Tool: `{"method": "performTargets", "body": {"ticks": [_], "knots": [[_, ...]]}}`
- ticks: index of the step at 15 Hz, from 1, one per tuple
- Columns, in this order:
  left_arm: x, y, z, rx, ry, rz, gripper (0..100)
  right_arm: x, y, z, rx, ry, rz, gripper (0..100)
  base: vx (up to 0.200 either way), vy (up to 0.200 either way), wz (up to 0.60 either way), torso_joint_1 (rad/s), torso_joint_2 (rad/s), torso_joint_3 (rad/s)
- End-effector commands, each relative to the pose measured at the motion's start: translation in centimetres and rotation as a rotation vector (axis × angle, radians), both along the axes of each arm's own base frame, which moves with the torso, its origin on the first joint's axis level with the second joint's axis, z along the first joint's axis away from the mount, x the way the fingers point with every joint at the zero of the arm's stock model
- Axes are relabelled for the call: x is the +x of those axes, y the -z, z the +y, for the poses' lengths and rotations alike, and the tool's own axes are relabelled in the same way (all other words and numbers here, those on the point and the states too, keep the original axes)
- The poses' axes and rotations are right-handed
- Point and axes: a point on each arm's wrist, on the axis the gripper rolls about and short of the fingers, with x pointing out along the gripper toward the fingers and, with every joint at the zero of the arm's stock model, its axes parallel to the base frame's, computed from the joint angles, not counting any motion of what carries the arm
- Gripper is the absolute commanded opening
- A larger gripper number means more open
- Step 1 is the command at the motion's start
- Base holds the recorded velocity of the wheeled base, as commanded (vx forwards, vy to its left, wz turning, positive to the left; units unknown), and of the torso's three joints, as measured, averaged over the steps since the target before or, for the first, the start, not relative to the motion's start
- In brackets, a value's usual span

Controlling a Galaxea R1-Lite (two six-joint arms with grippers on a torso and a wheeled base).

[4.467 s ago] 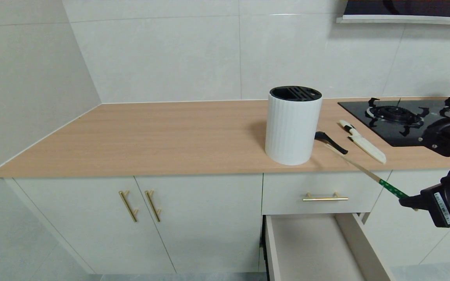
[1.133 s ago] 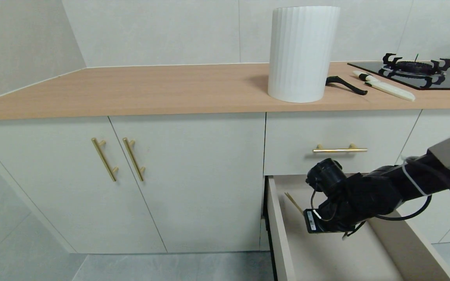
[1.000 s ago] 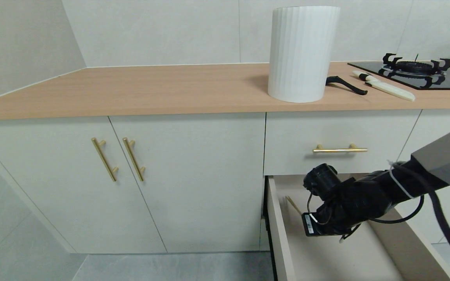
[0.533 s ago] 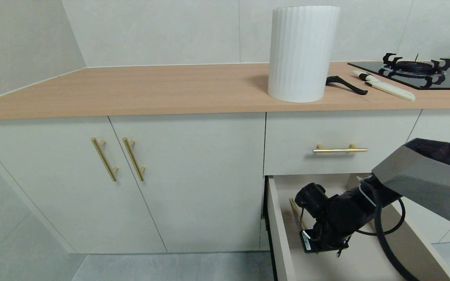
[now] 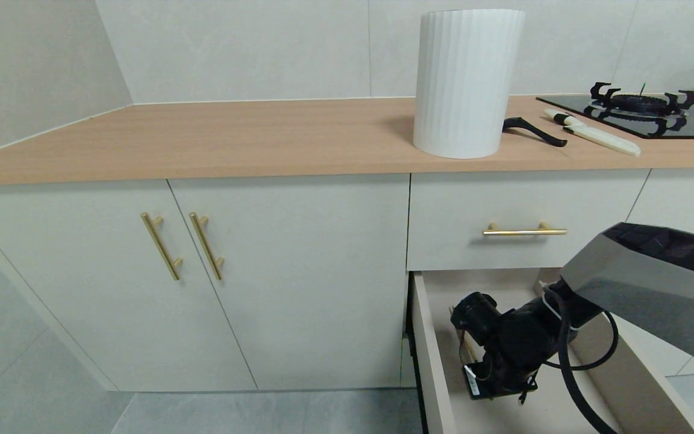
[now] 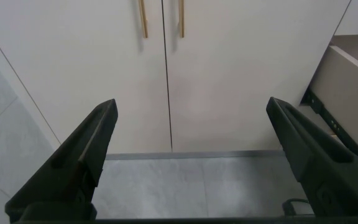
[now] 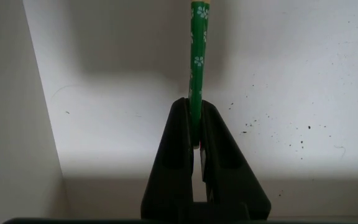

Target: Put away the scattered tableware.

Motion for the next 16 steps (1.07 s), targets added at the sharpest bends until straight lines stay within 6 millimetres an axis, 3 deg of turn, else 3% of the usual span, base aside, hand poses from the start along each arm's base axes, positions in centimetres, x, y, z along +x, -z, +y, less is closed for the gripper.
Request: {"method": "performTargets", "body": {"ticks": [1, 3, 4, 9, 11, 14, 16], "knots": [[0.0, 0.0, 0.0, 0.0, 0.0, 0.002, 100, 0.0, 0.0, 0.0, 0.001, 0.001, -0.001, 0, 0.0, 0.0, 0.0, 0.0, 0.0, 0.0], [0.0, 0.0, 0.0, 0.0, 0.0, 0.0, 100, 0.0, 0.0, 0.0, 0.0, -0.001, 0.0, 0, 0.0, 0.0, 0.0, 0.0, 0.0, 0.0], [0.0, 0.0, 0.0, 0.0, 0.0, 0.002, 100, 0.0, 0.0, 0.0, -0.001, -0.001, 0.001, 100, 0.0, 0.0, 0.0, 0.0, 0.0, 0.0], [0.0, 0.0, 0.0, 0.0, 0.0, 0.002, 100, 0.0, -0.1, 0.0, 0.002, -0.001, -0.003, 100, 0.0, 0.0, 0.0, 0.0, 0.0, 0.0], [0.0, 0.0, 0.0, 0.0, 0.0, 0.002, 100, 0.1, -1.7, -0.1, 0.022, 0.004, -0.04, 100, 0.0, 0.0, 0.0, 0.0, 0.0, 0.0], [0.0, 0.0, 0.0, 0.0, 0.0, 0.002, 100, -0.8, -10.1, -2.2, 0.123, 0.041, -0.223, 100, 0.0, 0.0, 0.0, 0.0, 0.0, 0.0], [0.0, 0.0, 0.0, 0.0, 0.0, 0.002, 100, -2.1, -14.3, -4.0, 0.167, 0.062, -0.331, 100, 0.0, 0.0, 0.0, 0.0, 0.0, 0.0]]}}
